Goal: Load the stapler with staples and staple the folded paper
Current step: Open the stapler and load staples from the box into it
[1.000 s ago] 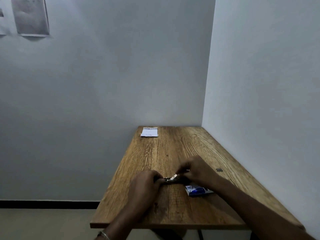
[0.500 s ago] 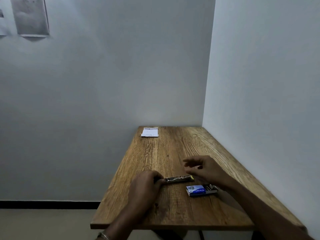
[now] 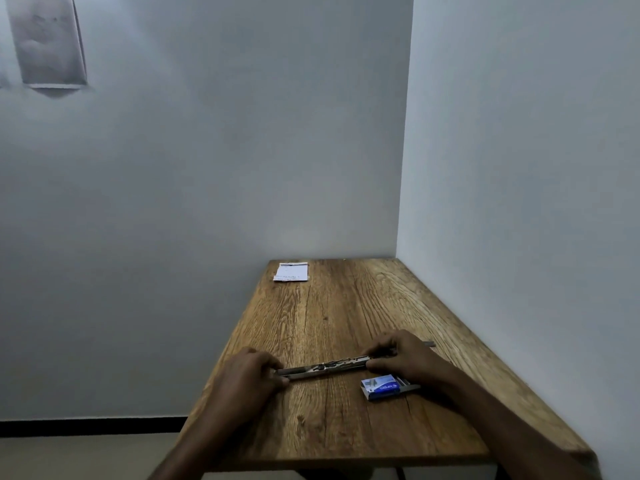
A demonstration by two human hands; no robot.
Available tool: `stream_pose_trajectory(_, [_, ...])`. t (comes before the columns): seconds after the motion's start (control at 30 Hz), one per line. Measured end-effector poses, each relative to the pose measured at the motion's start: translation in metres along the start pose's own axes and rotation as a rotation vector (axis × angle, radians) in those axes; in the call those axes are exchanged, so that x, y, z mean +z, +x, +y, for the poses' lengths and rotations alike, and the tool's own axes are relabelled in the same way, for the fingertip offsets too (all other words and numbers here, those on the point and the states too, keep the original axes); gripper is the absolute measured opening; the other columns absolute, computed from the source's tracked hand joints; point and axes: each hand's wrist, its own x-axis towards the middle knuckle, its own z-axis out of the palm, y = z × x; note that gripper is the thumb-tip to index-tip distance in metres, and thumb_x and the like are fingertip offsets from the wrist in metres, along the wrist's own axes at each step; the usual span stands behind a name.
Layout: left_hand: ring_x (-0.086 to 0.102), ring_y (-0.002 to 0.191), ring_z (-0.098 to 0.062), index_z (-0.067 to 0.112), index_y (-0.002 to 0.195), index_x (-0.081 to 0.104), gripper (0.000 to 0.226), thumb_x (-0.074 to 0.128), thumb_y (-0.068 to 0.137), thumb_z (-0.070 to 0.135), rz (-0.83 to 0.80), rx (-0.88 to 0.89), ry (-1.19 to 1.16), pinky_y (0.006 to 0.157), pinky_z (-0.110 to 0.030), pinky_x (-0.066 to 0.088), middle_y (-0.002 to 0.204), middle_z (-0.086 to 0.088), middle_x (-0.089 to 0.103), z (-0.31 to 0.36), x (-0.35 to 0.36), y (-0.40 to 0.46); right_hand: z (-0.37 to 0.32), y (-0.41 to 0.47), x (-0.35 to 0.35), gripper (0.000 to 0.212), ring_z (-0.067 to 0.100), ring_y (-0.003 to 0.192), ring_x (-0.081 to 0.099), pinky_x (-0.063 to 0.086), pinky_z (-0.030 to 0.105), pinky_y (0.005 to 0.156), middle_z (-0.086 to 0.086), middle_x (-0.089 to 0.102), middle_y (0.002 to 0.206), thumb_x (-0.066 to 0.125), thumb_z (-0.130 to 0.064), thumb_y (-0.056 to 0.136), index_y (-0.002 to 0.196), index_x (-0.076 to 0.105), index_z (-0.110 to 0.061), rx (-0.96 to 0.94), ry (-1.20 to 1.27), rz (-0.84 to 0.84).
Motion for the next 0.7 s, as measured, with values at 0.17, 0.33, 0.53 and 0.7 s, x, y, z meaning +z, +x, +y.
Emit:
stream_pose_trajectory(0.17, [0.058, 0.093, -0.005, 0.026, 0.106, 0.069, 0.018, 0.068, 0.089, 0.034, -0.038, -0.009, -0.121, 0.078, -0.024, 0.051, 0.103, 0.009, 0.064, -0.003, -0.012, 0.005, -0.003, -0.002, 0.002, 0.022, -0.005, 0.093, 0.063, 0.045, 0.013, 0.078, -0.015, 0.071, 0.095, 0.078, -0.024, 0.085, 0.083, 0.074, -0.046, -0.045, -0.042, 0.004])
stream_pose_trajectory(0.33, [0.065, 0.090, -0.017, 0.023, 0.100, 0.067, 0.012, 0.069, 0.089, 0.023, 0.057, -0.006, -0.400, 0.078, -0.036, 0.056, 0.094, 0.001, 0.067, 0.026, -0.016, 0.020, -0.002, -0.003, 0.003, 0.022, -0.008, 0.090, 0.061, 0.044, 0.011, 0.074, -0.016, 0.067, 0.091, 0.078, -0.022, 0.085, 0.085, 0.074, -0.044, -0.057, -0.029, 0.021])
stream_pose_trajectory(0.53, [0.066, 0.086, -0.001, 0.022, 0.111, 0.066, 0.025, 0.072, 0.087, 0.023, 0.102, 0.174, -0.439, 0.069, -0.014, 0.053, 0.096, 0.009, 0.069, 0.075, 0.014, 0.040, -0.001, -0.004, 0.004, 0.014, -0.006, 0.089, 0.063, 0.048, 0.009, 0.074, -0.011, 0.068, 0.095, 0.078, -0.021, 0.085, 0.096, 0.079, -0.030, -0.097, -0.024, 0.048])
stream_pose_trajectory(0.7, [0.065, 0.081, 0.001, 0.027, 0.099, 0.073, 0.017, 0.074, 0.084, 0.036, 0.034, 0.223, -0.307, 0.075, -0.026, 0.058, 0.093, 0.010, 0.072, 0.094, 0.046, 0.047, 0.000, -0.004, 0.005, 0.024, 0.001, 0.096, 0.070, 0.056, 0.020, 0.085, -0.009, 0.076, 0.102, 0.077, -0.010, 0.085, 0.101, 0.080, -0.026, -0.112, 0.063, 0.066])
